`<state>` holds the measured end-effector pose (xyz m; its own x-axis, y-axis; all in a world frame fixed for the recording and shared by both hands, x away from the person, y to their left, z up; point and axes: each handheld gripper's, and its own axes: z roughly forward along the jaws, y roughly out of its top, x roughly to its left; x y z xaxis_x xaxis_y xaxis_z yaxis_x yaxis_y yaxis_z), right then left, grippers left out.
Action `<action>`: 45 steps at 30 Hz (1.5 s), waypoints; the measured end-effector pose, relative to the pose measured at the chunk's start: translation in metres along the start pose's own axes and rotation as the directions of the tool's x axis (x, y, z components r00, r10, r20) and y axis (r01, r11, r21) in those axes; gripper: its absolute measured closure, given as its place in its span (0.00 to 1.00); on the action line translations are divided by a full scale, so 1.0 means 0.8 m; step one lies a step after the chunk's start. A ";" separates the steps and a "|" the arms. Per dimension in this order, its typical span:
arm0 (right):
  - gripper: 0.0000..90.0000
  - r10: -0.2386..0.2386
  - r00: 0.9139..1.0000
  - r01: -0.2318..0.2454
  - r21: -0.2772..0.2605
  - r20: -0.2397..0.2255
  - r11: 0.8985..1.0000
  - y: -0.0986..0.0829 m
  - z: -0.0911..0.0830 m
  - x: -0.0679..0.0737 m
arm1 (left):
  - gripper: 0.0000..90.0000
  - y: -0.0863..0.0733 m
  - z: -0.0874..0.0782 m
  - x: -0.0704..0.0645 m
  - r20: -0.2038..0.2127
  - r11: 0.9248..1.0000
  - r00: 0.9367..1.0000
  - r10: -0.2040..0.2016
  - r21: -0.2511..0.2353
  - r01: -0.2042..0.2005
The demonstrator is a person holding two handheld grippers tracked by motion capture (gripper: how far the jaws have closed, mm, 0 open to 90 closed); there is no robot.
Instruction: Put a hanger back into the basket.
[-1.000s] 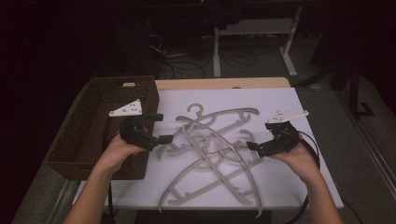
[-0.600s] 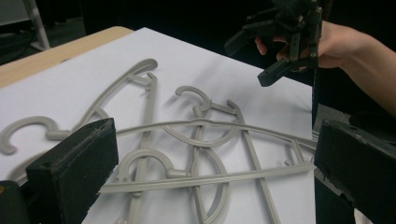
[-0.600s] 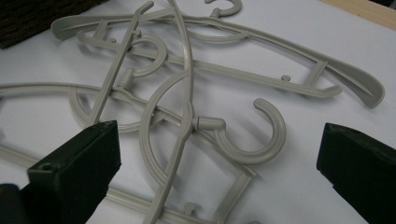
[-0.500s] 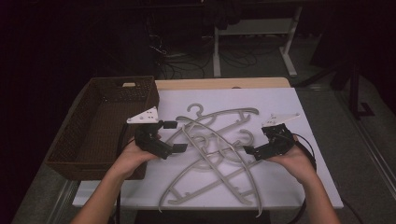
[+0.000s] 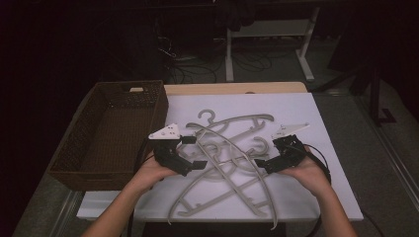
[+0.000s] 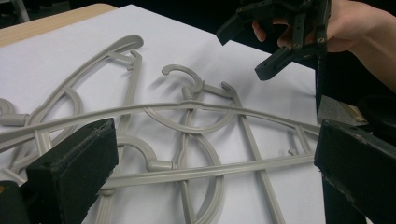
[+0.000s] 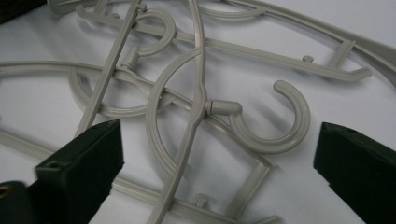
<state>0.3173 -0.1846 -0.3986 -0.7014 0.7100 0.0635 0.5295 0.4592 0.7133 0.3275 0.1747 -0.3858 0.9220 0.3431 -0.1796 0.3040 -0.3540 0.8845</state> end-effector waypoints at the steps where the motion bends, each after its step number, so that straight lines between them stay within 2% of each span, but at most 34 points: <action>1: 0.03 0.000 1.000 0.000 0.002 0.001 1.000 -0.001 0.002 0.001 | 0.00 -0.002 0.000 0.000 -0.004 1.000 1.000 -0.002 -0.001 0.002; 6: 0.11 0.003 1.000 -0.003 0.028 -0.011 1.000 -0.006 0.009 0.005 | 0.00 -0.010 0.000 0.003 -0.015 1.000 1.000 -0.012 -0.013 0.012; 12: 0.23 0.019 0.999 -0.016 0.090 -0.030 0.996 -0.011 0.022 0.013 | 0.00 -0.017 0.003 0.004 -0.025 1.000 0.999 -0.024 -0.020 0.023; 18: 0.35 0.029 0.998 -0.022 0.117 -0.055 0.993 -0.014 0.030 0.017 | 0.00 -0.020 0.004 0.004 -0.030 0.999 0.999 -0.028 -0.024 0.027; 26: 0.44 0.023 0.996 -0.010 0.157 -0.081 0.988 -0.018 0.045 0.023 | 0.00 -0.028 0.007 0.003 -0.036 0.999 0.999 -0.031 -0.011 0.031; 32: 0.54 0.022 0.997 -0.008 0.179 -0.078 0.984 -0.020 0.051 0.026 | 0.00 -0.032 0.009 0.002 -0.031 0.999 0.999 -0.035 -0.004 0.035; 36: 0.56 0.015 0.997 0.001 0.203 -0.081 0.979 -0.022 0.056 0.026 | 0.00 -0.034 0.010 0.002 -0.033 0.999 0.999 -0.036 0.000 0.036; 41: 0.59 0.007 0.997 0.009 0.211 -0.075 0.977 -0.023 0.058 0.027 | 0.00 -0.035 0.011 0.001 -0.030 0.999 0.999 -0.032 0.010 0.033; 45: 0.66 -0.007 0.998 0.020 0.203 -0.064 0.979 -0.022 0.059 0.027 | 0.00 -0.036 0.013 0.000 -0.028 0.999 0.999 -0.033 0.017 0.034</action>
<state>0.3153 -0.1524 -0.4426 -0.7341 0.6712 0.1033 0.6016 0.5721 0.5575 0.3216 0.1758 -0.4160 0.9043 0.3790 -0.1965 0.3387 -0.3566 0.8707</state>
